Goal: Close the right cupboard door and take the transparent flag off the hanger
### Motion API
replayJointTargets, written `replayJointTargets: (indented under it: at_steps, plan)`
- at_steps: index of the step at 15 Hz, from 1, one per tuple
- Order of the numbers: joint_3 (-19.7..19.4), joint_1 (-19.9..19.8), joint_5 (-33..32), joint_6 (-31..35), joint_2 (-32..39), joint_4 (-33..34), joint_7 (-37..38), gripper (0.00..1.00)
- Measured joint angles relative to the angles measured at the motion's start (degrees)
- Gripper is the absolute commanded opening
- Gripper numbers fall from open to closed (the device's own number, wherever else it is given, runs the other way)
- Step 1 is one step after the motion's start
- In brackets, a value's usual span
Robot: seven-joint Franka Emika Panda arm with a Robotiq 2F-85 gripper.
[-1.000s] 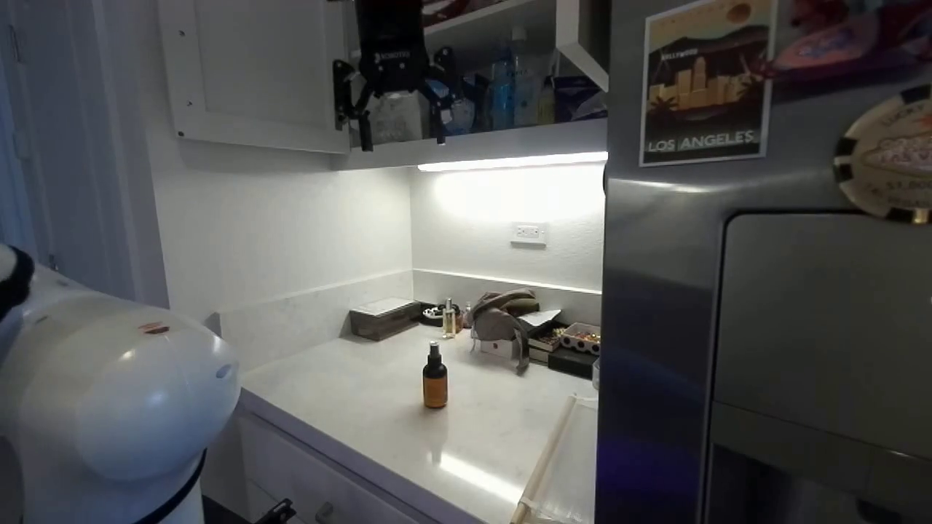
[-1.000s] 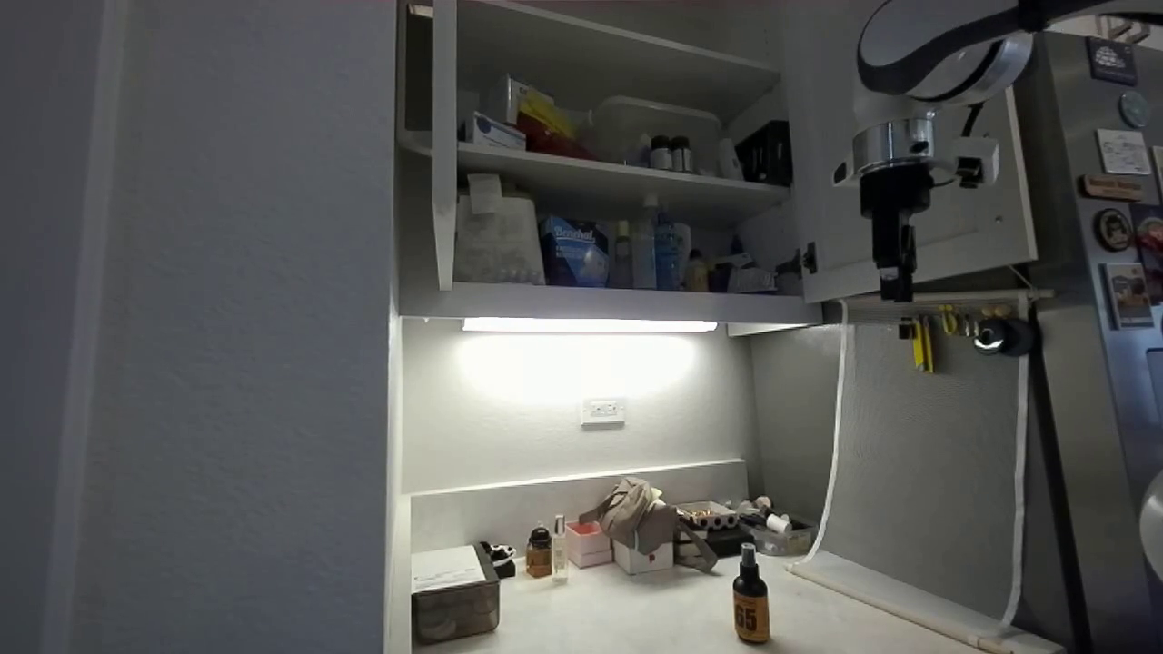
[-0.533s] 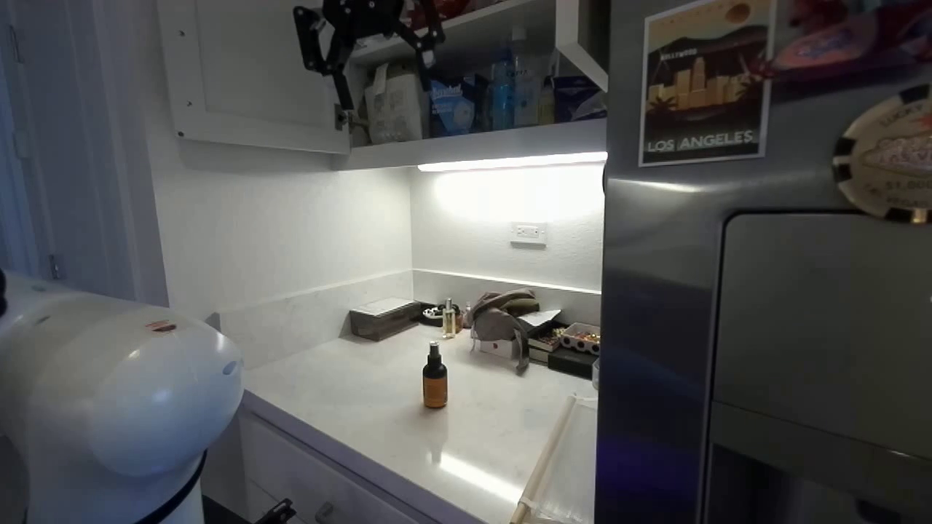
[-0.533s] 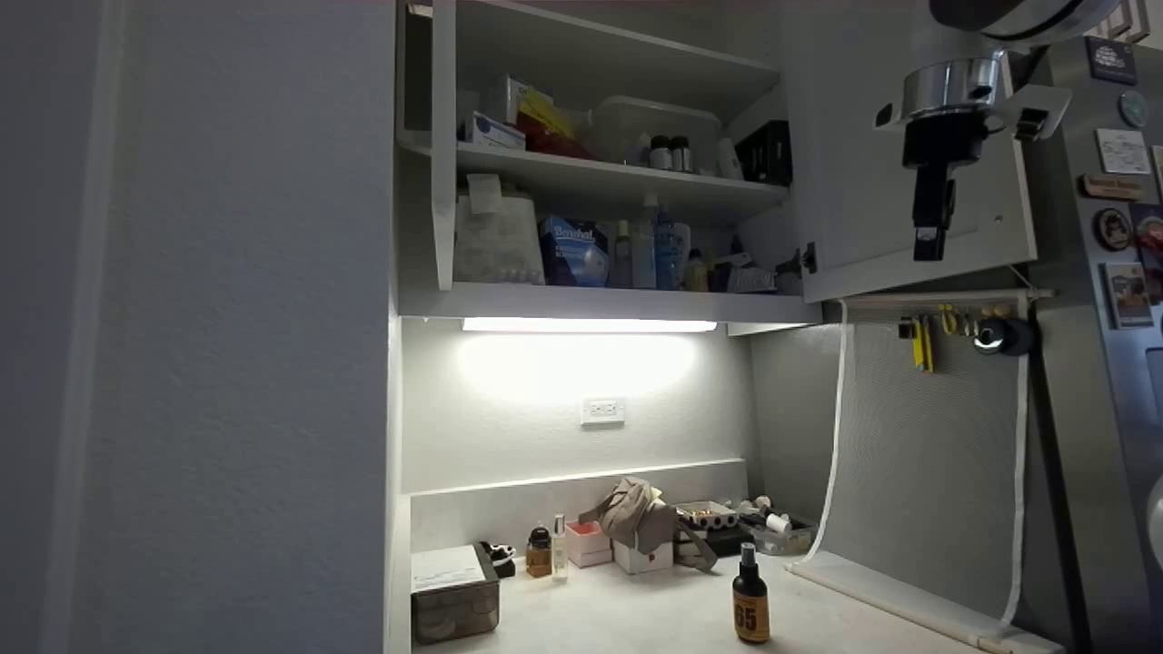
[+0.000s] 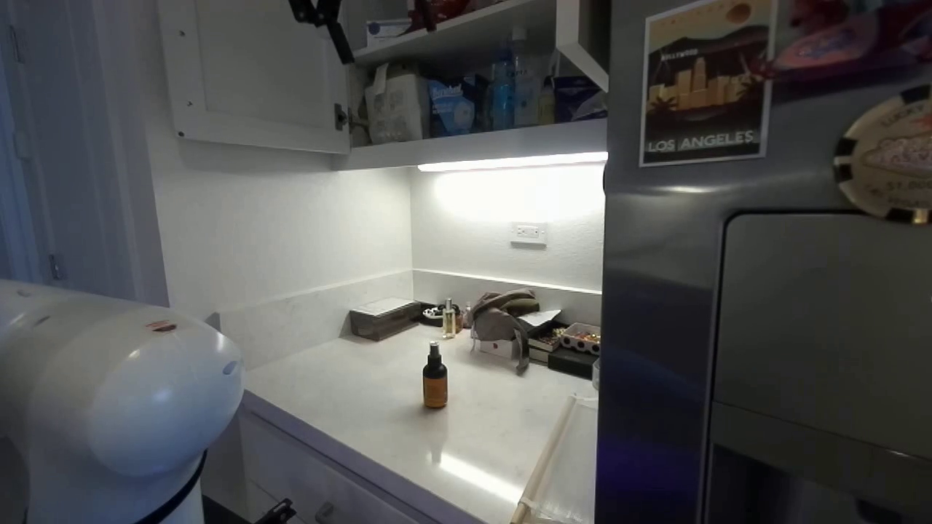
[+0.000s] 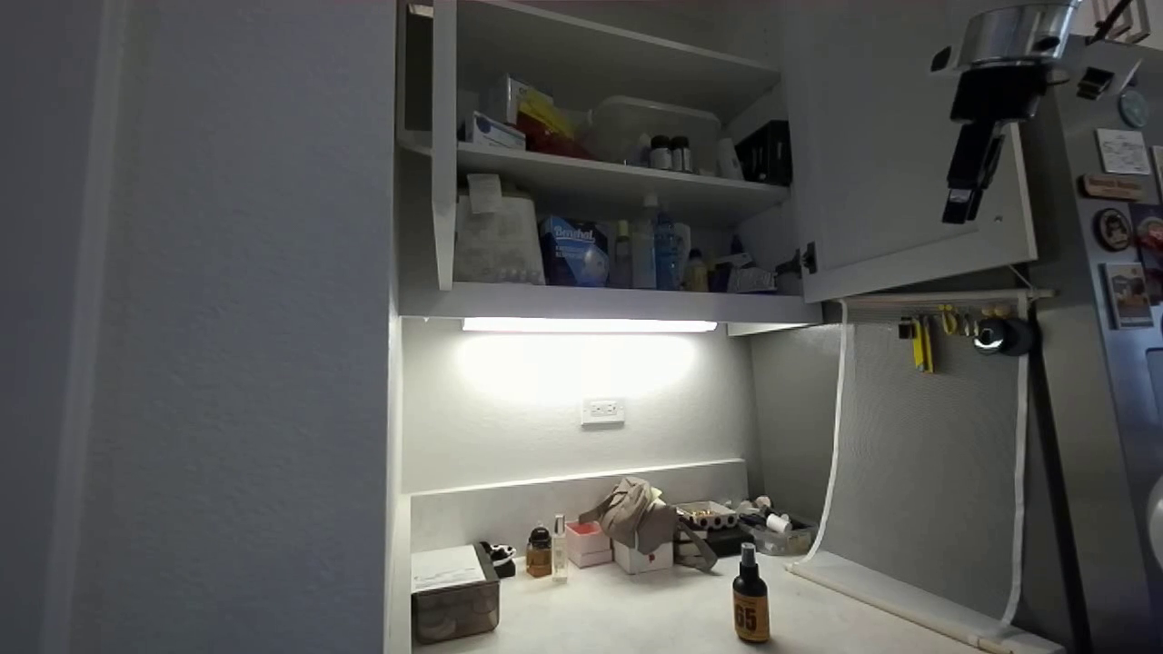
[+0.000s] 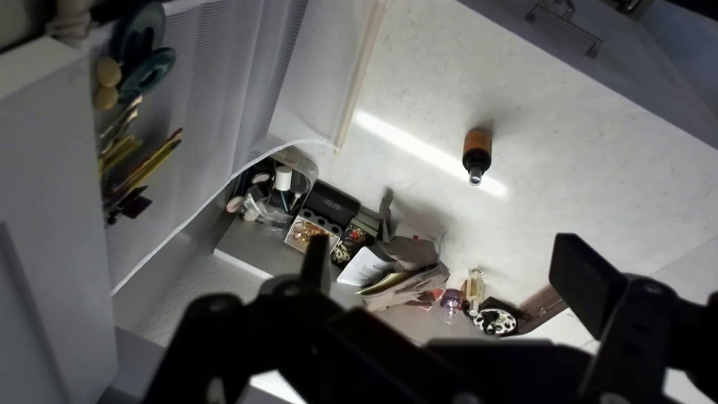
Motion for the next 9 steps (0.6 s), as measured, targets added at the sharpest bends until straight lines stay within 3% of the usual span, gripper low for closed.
replayJointTargets:
  at_steps: [9]
  plan:
    - [-3.98, 0.01, -3.46, 0.05, -5.73, 5.6, 0.0, 1.0]
